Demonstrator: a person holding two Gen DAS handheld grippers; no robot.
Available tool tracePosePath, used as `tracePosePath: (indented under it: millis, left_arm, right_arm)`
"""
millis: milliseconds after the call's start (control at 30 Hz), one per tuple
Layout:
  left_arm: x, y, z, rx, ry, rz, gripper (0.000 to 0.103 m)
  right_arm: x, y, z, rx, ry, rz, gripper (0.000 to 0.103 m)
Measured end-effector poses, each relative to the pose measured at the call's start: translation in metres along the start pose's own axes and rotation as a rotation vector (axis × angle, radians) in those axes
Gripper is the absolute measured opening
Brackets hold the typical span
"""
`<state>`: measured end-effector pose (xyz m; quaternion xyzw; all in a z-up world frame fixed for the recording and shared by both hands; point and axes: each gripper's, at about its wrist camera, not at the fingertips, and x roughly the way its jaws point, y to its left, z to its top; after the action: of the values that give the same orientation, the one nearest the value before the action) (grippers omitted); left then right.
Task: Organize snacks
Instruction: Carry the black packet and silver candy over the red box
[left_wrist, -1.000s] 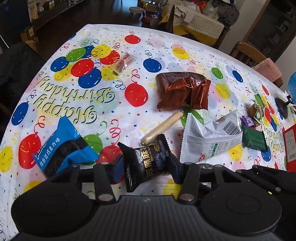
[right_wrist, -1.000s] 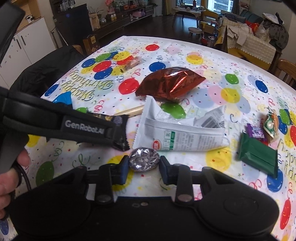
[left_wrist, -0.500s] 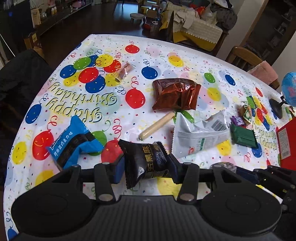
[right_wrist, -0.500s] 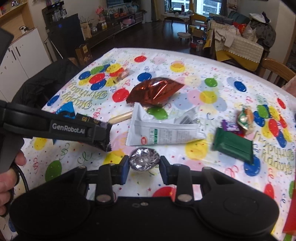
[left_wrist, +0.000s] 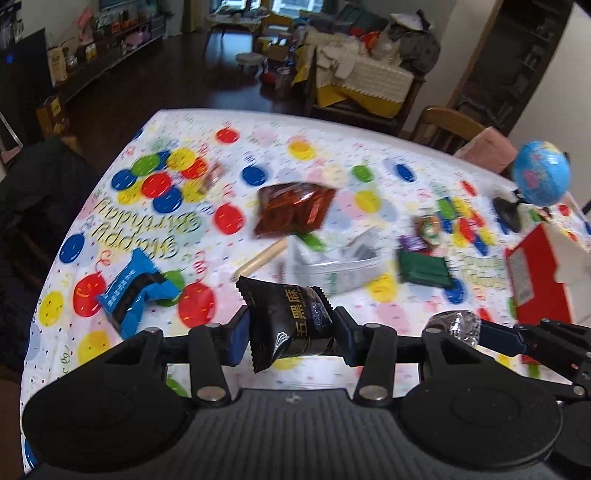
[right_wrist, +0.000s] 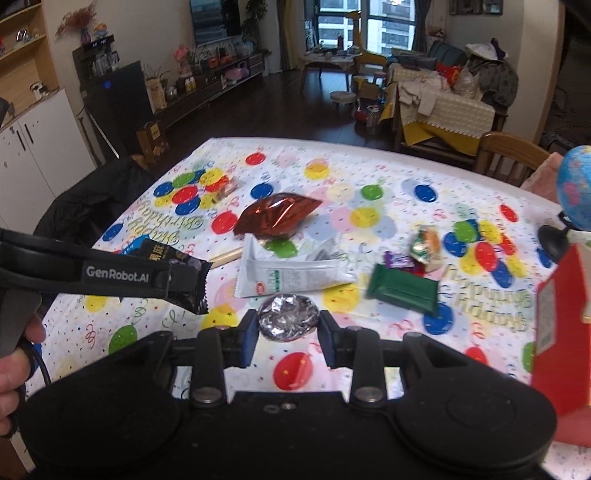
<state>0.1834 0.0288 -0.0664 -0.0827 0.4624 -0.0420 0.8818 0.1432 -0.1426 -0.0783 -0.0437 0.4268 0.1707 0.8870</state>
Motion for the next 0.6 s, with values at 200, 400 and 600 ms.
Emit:
tracePosePath:
  millis: [200,400,600]
  left_arm:
    - [-0.03,-0.039,0.003,0.057,-0.053,-0.038,0.047]
    - [-0.051,-0.087,0.007,0.13,-0.102,-0.067,0.047]
    - [-0.066,-0.139,0.01,0.198,-0.148,-0.096,0.047]
  right_arm:
    - [-0.042,-0.024,0.0,0.022,-0.056,-0.041,0.033]
    - [-0.077,-0.05,-0.002,0.033,-0.11,-0.092,0.033]
    - [-0.108,-0.084,-0.007,0.056,-0.164,-0.14,0.032]
